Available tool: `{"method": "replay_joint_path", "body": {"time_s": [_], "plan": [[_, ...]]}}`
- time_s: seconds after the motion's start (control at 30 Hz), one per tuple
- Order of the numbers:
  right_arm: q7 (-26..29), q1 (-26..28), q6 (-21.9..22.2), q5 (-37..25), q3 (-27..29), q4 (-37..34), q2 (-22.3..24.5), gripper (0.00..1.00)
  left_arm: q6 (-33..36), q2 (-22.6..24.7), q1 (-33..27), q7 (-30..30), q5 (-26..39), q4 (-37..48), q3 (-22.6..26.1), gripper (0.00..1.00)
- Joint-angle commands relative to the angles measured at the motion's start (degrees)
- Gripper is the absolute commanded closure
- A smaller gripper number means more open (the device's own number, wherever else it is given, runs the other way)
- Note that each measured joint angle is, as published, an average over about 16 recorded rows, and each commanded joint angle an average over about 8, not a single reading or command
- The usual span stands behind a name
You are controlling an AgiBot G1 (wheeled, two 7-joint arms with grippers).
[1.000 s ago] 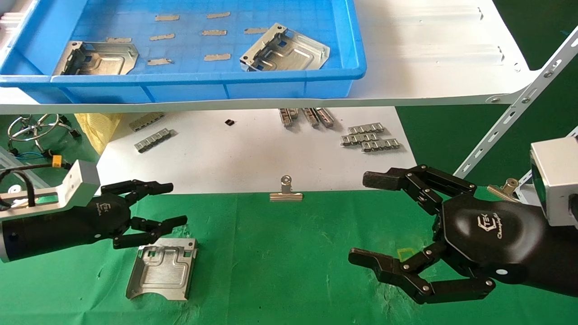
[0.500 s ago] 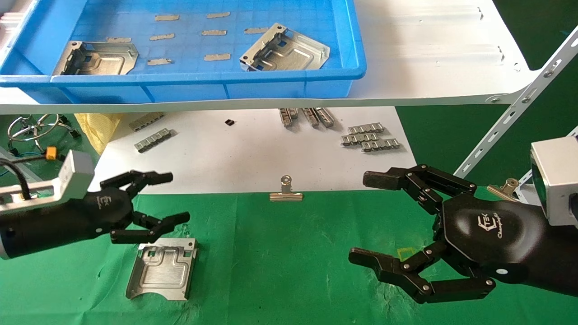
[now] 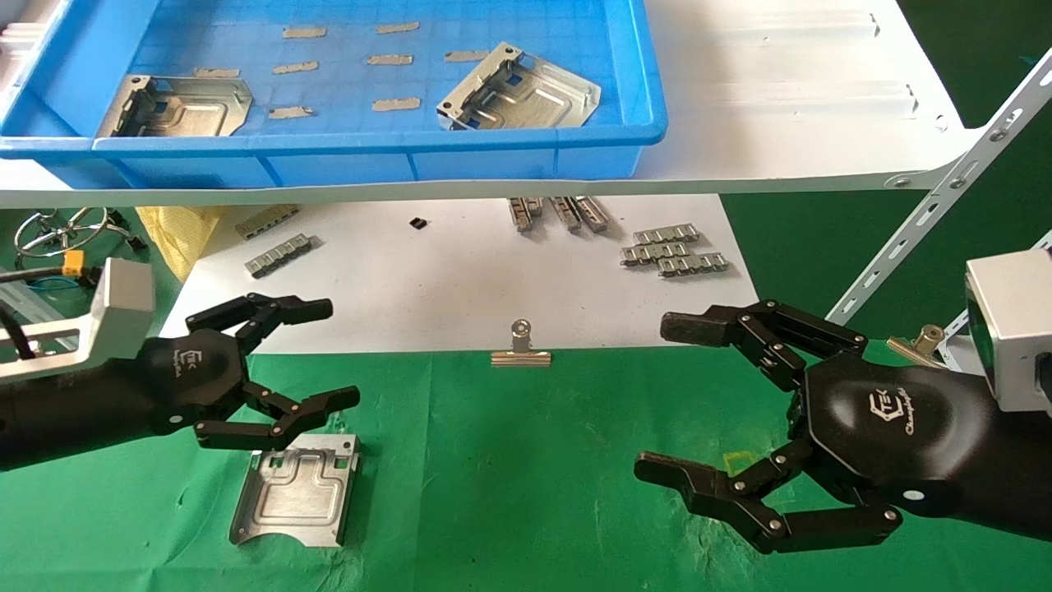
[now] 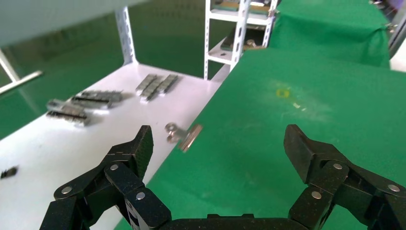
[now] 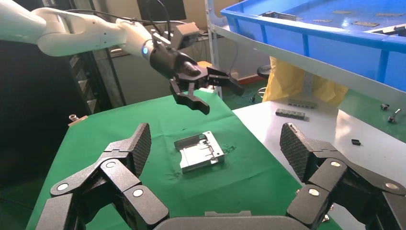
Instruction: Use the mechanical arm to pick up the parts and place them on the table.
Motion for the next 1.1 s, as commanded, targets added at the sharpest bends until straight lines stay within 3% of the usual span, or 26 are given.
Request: {"method": "replay_joint_path", "body": {"time_s": [0.03, 1.1], "plan": [[0.00, 0.00, 0.00, 0.00, 0.00, 0.00, 0.00, 0.00, -0.20, -0.50, 0.95, -1.29, -0.50, -2.45, -0.79, 0.00], [0.00, 0.00, 0.00, 0.00, 0.00, 0.00, 0.00, 0.00, -3.39, -8.31, 15.87, -21.54, -8.41, -40.96, -13.24, 0.00]]}}
